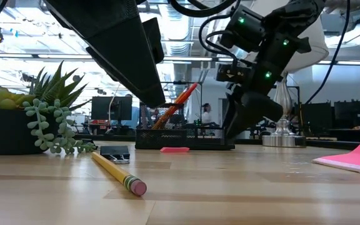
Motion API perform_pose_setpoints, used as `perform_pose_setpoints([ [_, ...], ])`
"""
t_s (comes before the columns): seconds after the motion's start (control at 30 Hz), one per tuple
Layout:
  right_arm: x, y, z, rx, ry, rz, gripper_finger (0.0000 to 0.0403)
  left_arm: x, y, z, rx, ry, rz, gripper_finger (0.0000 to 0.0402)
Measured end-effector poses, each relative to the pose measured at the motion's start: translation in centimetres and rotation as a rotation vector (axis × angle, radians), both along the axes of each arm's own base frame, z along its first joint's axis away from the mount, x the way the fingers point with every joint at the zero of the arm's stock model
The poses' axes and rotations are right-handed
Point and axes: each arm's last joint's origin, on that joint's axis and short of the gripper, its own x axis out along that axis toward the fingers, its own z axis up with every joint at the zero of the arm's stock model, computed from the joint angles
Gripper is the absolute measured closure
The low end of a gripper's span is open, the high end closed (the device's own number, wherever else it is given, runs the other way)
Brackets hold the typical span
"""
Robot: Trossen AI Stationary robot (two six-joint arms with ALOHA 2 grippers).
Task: Pick and place office supplies into organizer
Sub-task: Put the yellow pencil into the top left compartment of the black desk organizer
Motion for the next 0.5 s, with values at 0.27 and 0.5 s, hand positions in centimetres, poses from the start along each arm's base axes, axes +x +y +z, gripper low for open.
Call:
perform_pose_setpoints([
  [0.27, 0.0, 0.4, -0.1, 0.017, -0.005, -0.018, 0.0182, 0.2, -0.1, 0.1, -0.011, -0.025, 0.002, 0.0278],
  [0.5, -0.4, 1.5, -0.2, 0.010, 0.027, 0.016, 0.0187, 0.2, -0.1, 0.1, -0.011, -0.024, 0.002, 0.0278],
])
